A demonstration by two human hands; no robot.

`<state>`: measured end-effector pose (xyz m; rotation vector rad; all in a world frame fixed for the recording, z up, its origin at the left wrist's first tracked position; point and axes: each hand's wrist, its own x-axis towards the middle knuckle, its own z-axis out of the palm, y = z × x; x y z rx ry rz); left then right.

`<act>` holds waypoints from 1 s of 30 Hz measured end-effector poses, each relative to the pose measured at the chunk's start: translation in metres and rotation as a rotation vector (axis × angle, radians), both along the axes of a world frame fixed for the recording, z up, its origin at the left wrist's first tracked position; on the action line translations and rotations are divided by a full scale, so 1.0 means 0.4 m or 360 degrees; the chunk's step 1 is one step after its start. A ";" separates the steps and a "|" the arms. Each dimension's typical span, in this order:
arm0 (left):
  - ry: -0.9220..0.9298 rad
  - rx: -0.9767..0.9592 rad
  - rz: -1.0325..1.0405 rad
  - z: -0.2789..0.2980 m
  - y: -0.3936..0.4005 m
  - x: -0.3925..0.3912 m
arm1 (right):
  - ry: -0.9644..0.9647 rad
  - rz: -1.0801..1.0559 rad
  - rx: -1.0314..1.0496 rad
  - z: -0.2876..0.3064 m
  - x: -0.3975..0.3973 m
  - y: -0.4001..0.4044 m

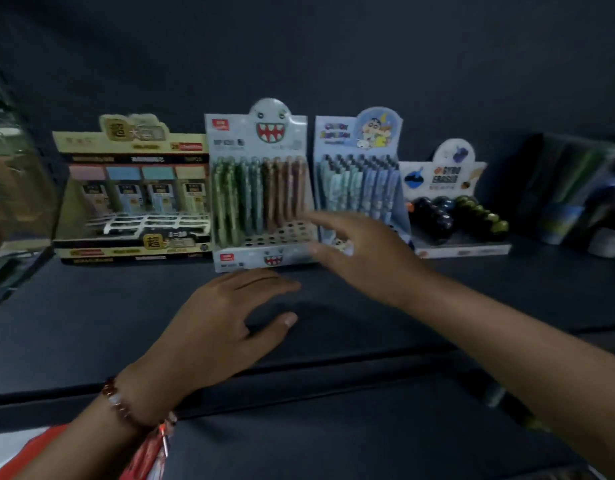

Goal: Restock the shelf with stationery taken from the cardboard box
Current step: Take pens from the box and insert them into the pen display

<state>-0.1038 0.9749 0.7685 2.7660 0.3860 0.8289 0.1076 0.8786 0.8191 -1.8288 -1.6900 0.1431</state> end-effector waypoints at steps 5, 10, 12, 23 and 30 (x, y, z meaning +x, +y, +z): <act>0.0032 -0.0093 -0.0195 -0.026 -0.138 0.048 | -0.0270 -0.0172 -0.0135 -0.132 0.024 -0.357; 0.0175 -0.0186 -0.0607 -0.110 -0.403 0.156 | -0.0075 -0.0614 -0.0239 -0.295 -0.024 -0.771; 0.0298 -0.0215 -0.0788 -0.165 -0.533 0.197 | 0.0040 -0.0839 -0.0279 -0.352 -0.080 -0.942; 0.1045 -0.0294 -0.1883 -0.450 -1.419 0.285 | 0.0848 -0.2343 -0.0415 -0.644 -0.598 -1.781; 0.1544 0.0087 -0.2622 -0.571 -1.884 0.243 | 0.1382 -0.3133 -0.0219 -0.757 -0.889 -2.043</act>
